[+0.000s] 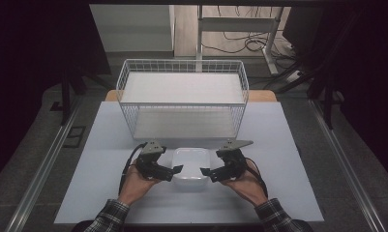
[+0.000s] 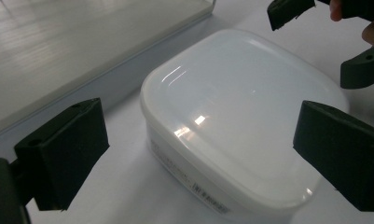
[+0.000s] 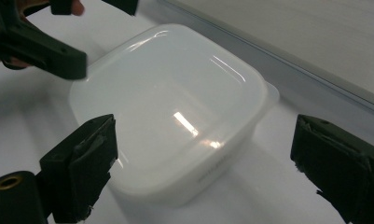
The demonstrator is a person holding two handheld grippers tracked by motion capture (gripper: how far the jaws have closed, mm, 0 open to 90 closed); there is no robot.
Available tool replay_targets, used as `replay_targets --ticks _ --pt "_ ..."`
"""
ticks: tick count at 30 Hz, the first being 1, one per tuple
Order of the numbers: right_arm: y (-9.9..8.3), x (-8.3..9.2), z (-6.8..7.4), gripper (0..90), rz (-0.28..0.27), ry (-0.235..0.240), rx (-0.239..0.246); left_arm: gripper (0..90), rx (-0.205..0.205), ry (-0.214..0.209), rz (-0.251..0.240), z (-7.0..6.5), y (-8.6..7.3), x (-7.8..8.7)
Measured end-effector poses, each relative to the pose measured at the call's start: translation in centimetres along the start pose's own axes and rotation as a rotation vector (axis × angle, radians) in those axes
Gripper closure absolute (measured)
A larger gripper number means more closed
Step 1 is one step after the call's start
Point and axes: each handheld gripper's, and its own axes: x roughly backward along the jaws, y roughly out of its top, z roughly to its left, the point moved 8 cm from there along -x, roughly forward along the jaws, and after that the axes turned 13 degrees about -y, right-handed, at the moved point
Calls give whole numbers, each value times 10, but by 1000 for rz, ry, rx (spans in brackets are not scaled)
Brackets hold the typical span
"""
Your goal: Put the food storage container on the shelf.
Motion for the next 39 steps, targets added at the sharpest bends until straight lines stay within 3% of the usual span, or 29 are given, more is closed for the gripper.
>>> replay_targets --ticks 3,6,8,9,11,16,17,18,20,21,23,27,30,33,35,39 --pt "-1 -14 3 49 36 13 -1 0 25 -32 19 2 -8 -9" --pt "-5 -18 4 36 57 28 -11 3 50 -67 6 1 -11 -9" --pt "-7 -20 4 51 66 58 -52 28 56 -98 5 -1 -12 -9" --pt "-9 -19 6 114 75 99 -73 63 66 -120 7 -4 -13 -10" --pt "-10 -18 7 121 81 121 -81 76 90 -157 10 -9 -16 -12" --pt "-15 -8 13 223 95 110 -74 120 123 -117 26 -18 -19 -5" --pt "-15 -3 13 280 91 97 -74 171 137 -105 17 -19 -19 -2" --pt "-15 3 11 408 77 76 -91 276 154 -85 -8 -19 -19 4" --pt "-15 6 9 452 74 62 -116 407 157 -78 -18 -20 -19 7" --pt "-15 9 7 525 78 66 -161 439 158 -70 -24 -21 -19 11" --pt "-15 11 6 582 77 67 -192 503 173 -67 -38 -20 -18 15" --pt "-13 15 4 653 51 38 -218 616 178 -50 -68 -21 -16 19" --pt "-11 16 4 689 20 -10 -235 655 172 -15 -92 -23 -15 19" --pt "-10 20 1 772 -20 -47 -259 770 178 28 -119 -21 -13 19" --pt "-11 19 1 774 -30 -84 -213 775 194 32 -130 -20 -13 18" --pt "-8 19 1 775 -54 -100 -205 776 206 38 -141 -18 -12 17"
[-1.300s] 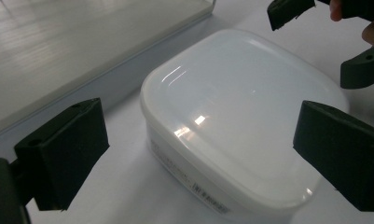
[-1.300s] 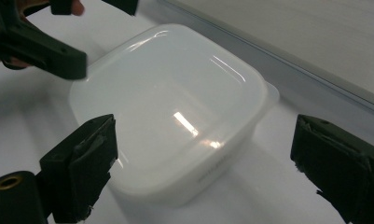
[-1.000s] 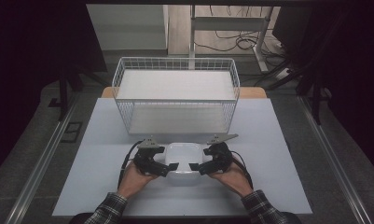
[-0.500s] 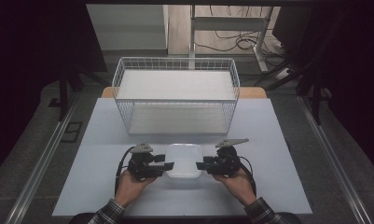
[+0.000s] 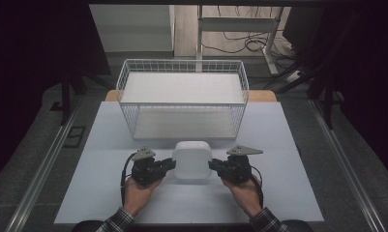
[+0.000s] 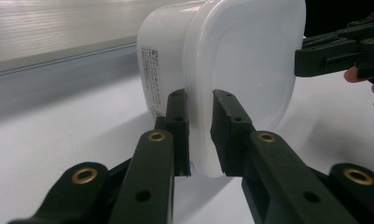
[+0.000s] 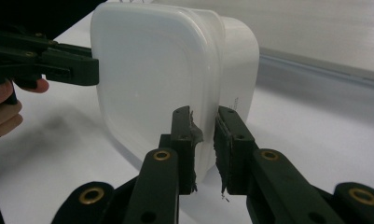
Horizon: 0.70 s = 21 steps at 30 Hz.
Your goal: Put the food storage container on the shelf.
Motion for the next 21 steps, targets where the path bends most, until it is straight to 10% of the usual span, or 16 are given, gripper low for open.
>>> replay_targets --ticks 21 --pt "46 -19 3 774 -97 17 35 780 -34 62 -71 20 40 19"
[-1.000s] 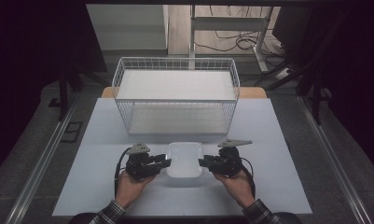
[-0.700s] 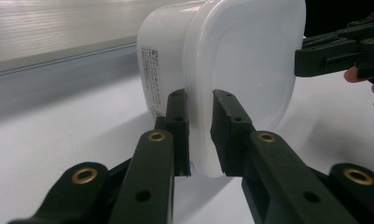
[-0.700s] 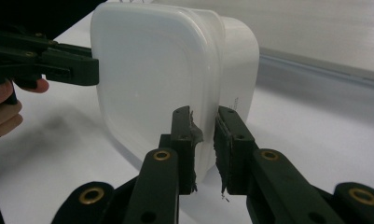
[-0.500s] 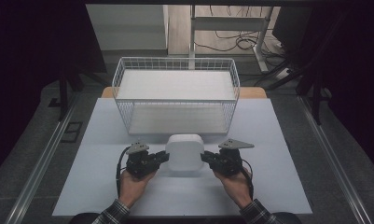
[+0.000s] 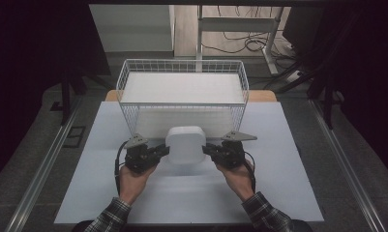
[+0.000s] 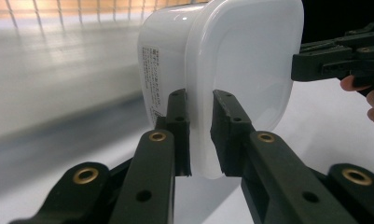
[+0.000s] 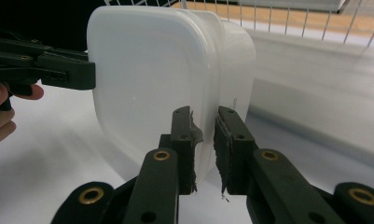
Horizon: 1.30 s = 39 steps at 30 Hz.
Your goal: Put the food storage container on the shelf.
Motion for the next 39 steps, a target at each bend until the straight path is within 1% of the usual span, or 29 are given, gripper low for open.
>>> replay_targets --ticks 4,8,11,12,15,19,21,25,26,27,30,31,32,33,35,36,38,39 --pt "14 -8 -3 772 -24 -13 16 780 -10 11 -14 10 13 -3" --pt "24 -19 -10 771 -37 -32 20 780 -11 21 -18 20 22 -9" --pt "29 -29 -17 768 -40 -46 8 779 -6 34 -21 30 28 -17" --pt "29 -29 -17 768 -40 -46 8 778 -6 34 -21 30 28 -17" --pt "31 -38 -22 767 -34 -55 -7 777 3 42 -20 37 31 -22" --pt "29 -45 -26 765 -24 -56 -24 777 18 47 -11 40 28 -26" --pt "25 -46 -26 765 -13 -54 -22 777 25 43 -5 40 23 -27" --pt "17 -51 -26 763 4 -49 -32 776 40 46 8 43 17 -30" --pt "17 -51 -26 763 4 -49 -32 776 40 46 8 43 17 -30" --pt "15 -53 -27 762 18 -49 -39 776 43 47 9 44 17 -31" --pt "14 -57 -29 761 20 -50 -40 775 43 48 15 48 16 -34" --pt "14 -58 -29 760 23 -51 -41 775 56 52 11 49 16 -36" --pt "13 -60 -31 759 29 -54 -42 775 53 51 14 50 15 -38" --pt "13 -63 -33 758 26 -47 -55 773 71 45 2 53 16 -39" --pt "13 -63 -34 757 29 -42 -64 773 77 38 -1 54 17 -39" --pt "14 -64 -35 753 23 -29 -66 772 74 49 -4 57 18 -39" --pt "15 -64 -35 750 23 -26 -65 768 74 57 -1 58 18 -40" --pt "16 -67 -34 725 27 -36 -47 766 77 55 -8 60 19 -41"
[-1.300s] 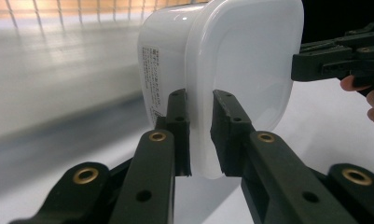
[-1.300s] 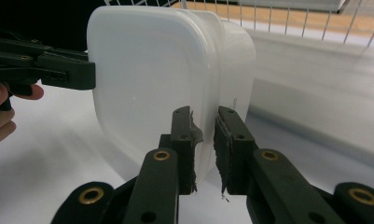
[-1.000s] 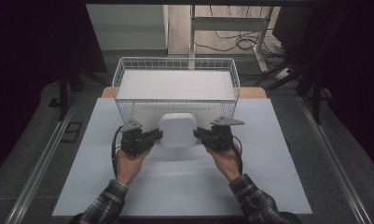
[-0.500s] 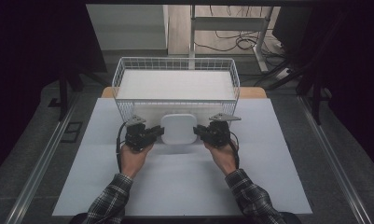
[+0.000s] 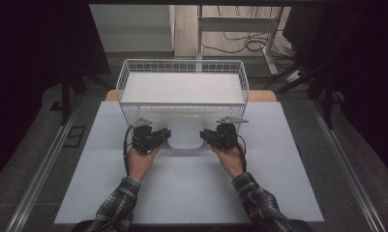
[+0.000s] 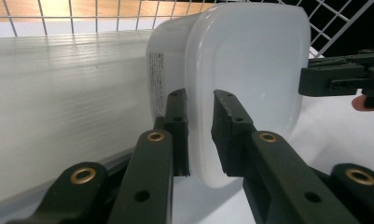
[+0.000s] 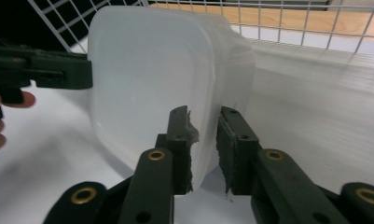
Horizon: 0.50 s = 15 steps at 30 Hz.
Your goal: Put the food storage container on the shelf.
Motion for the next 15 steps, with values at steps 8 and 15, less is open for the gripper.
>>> replay_targets --ticks 8,15 --pt "5 -10 -6 679 -15 -5 -36 737 -53 58 -7 6 7 -10" --pt "16 -17 -10 660 -35 -74 4 633 -62 107 -21 16 16 -14"
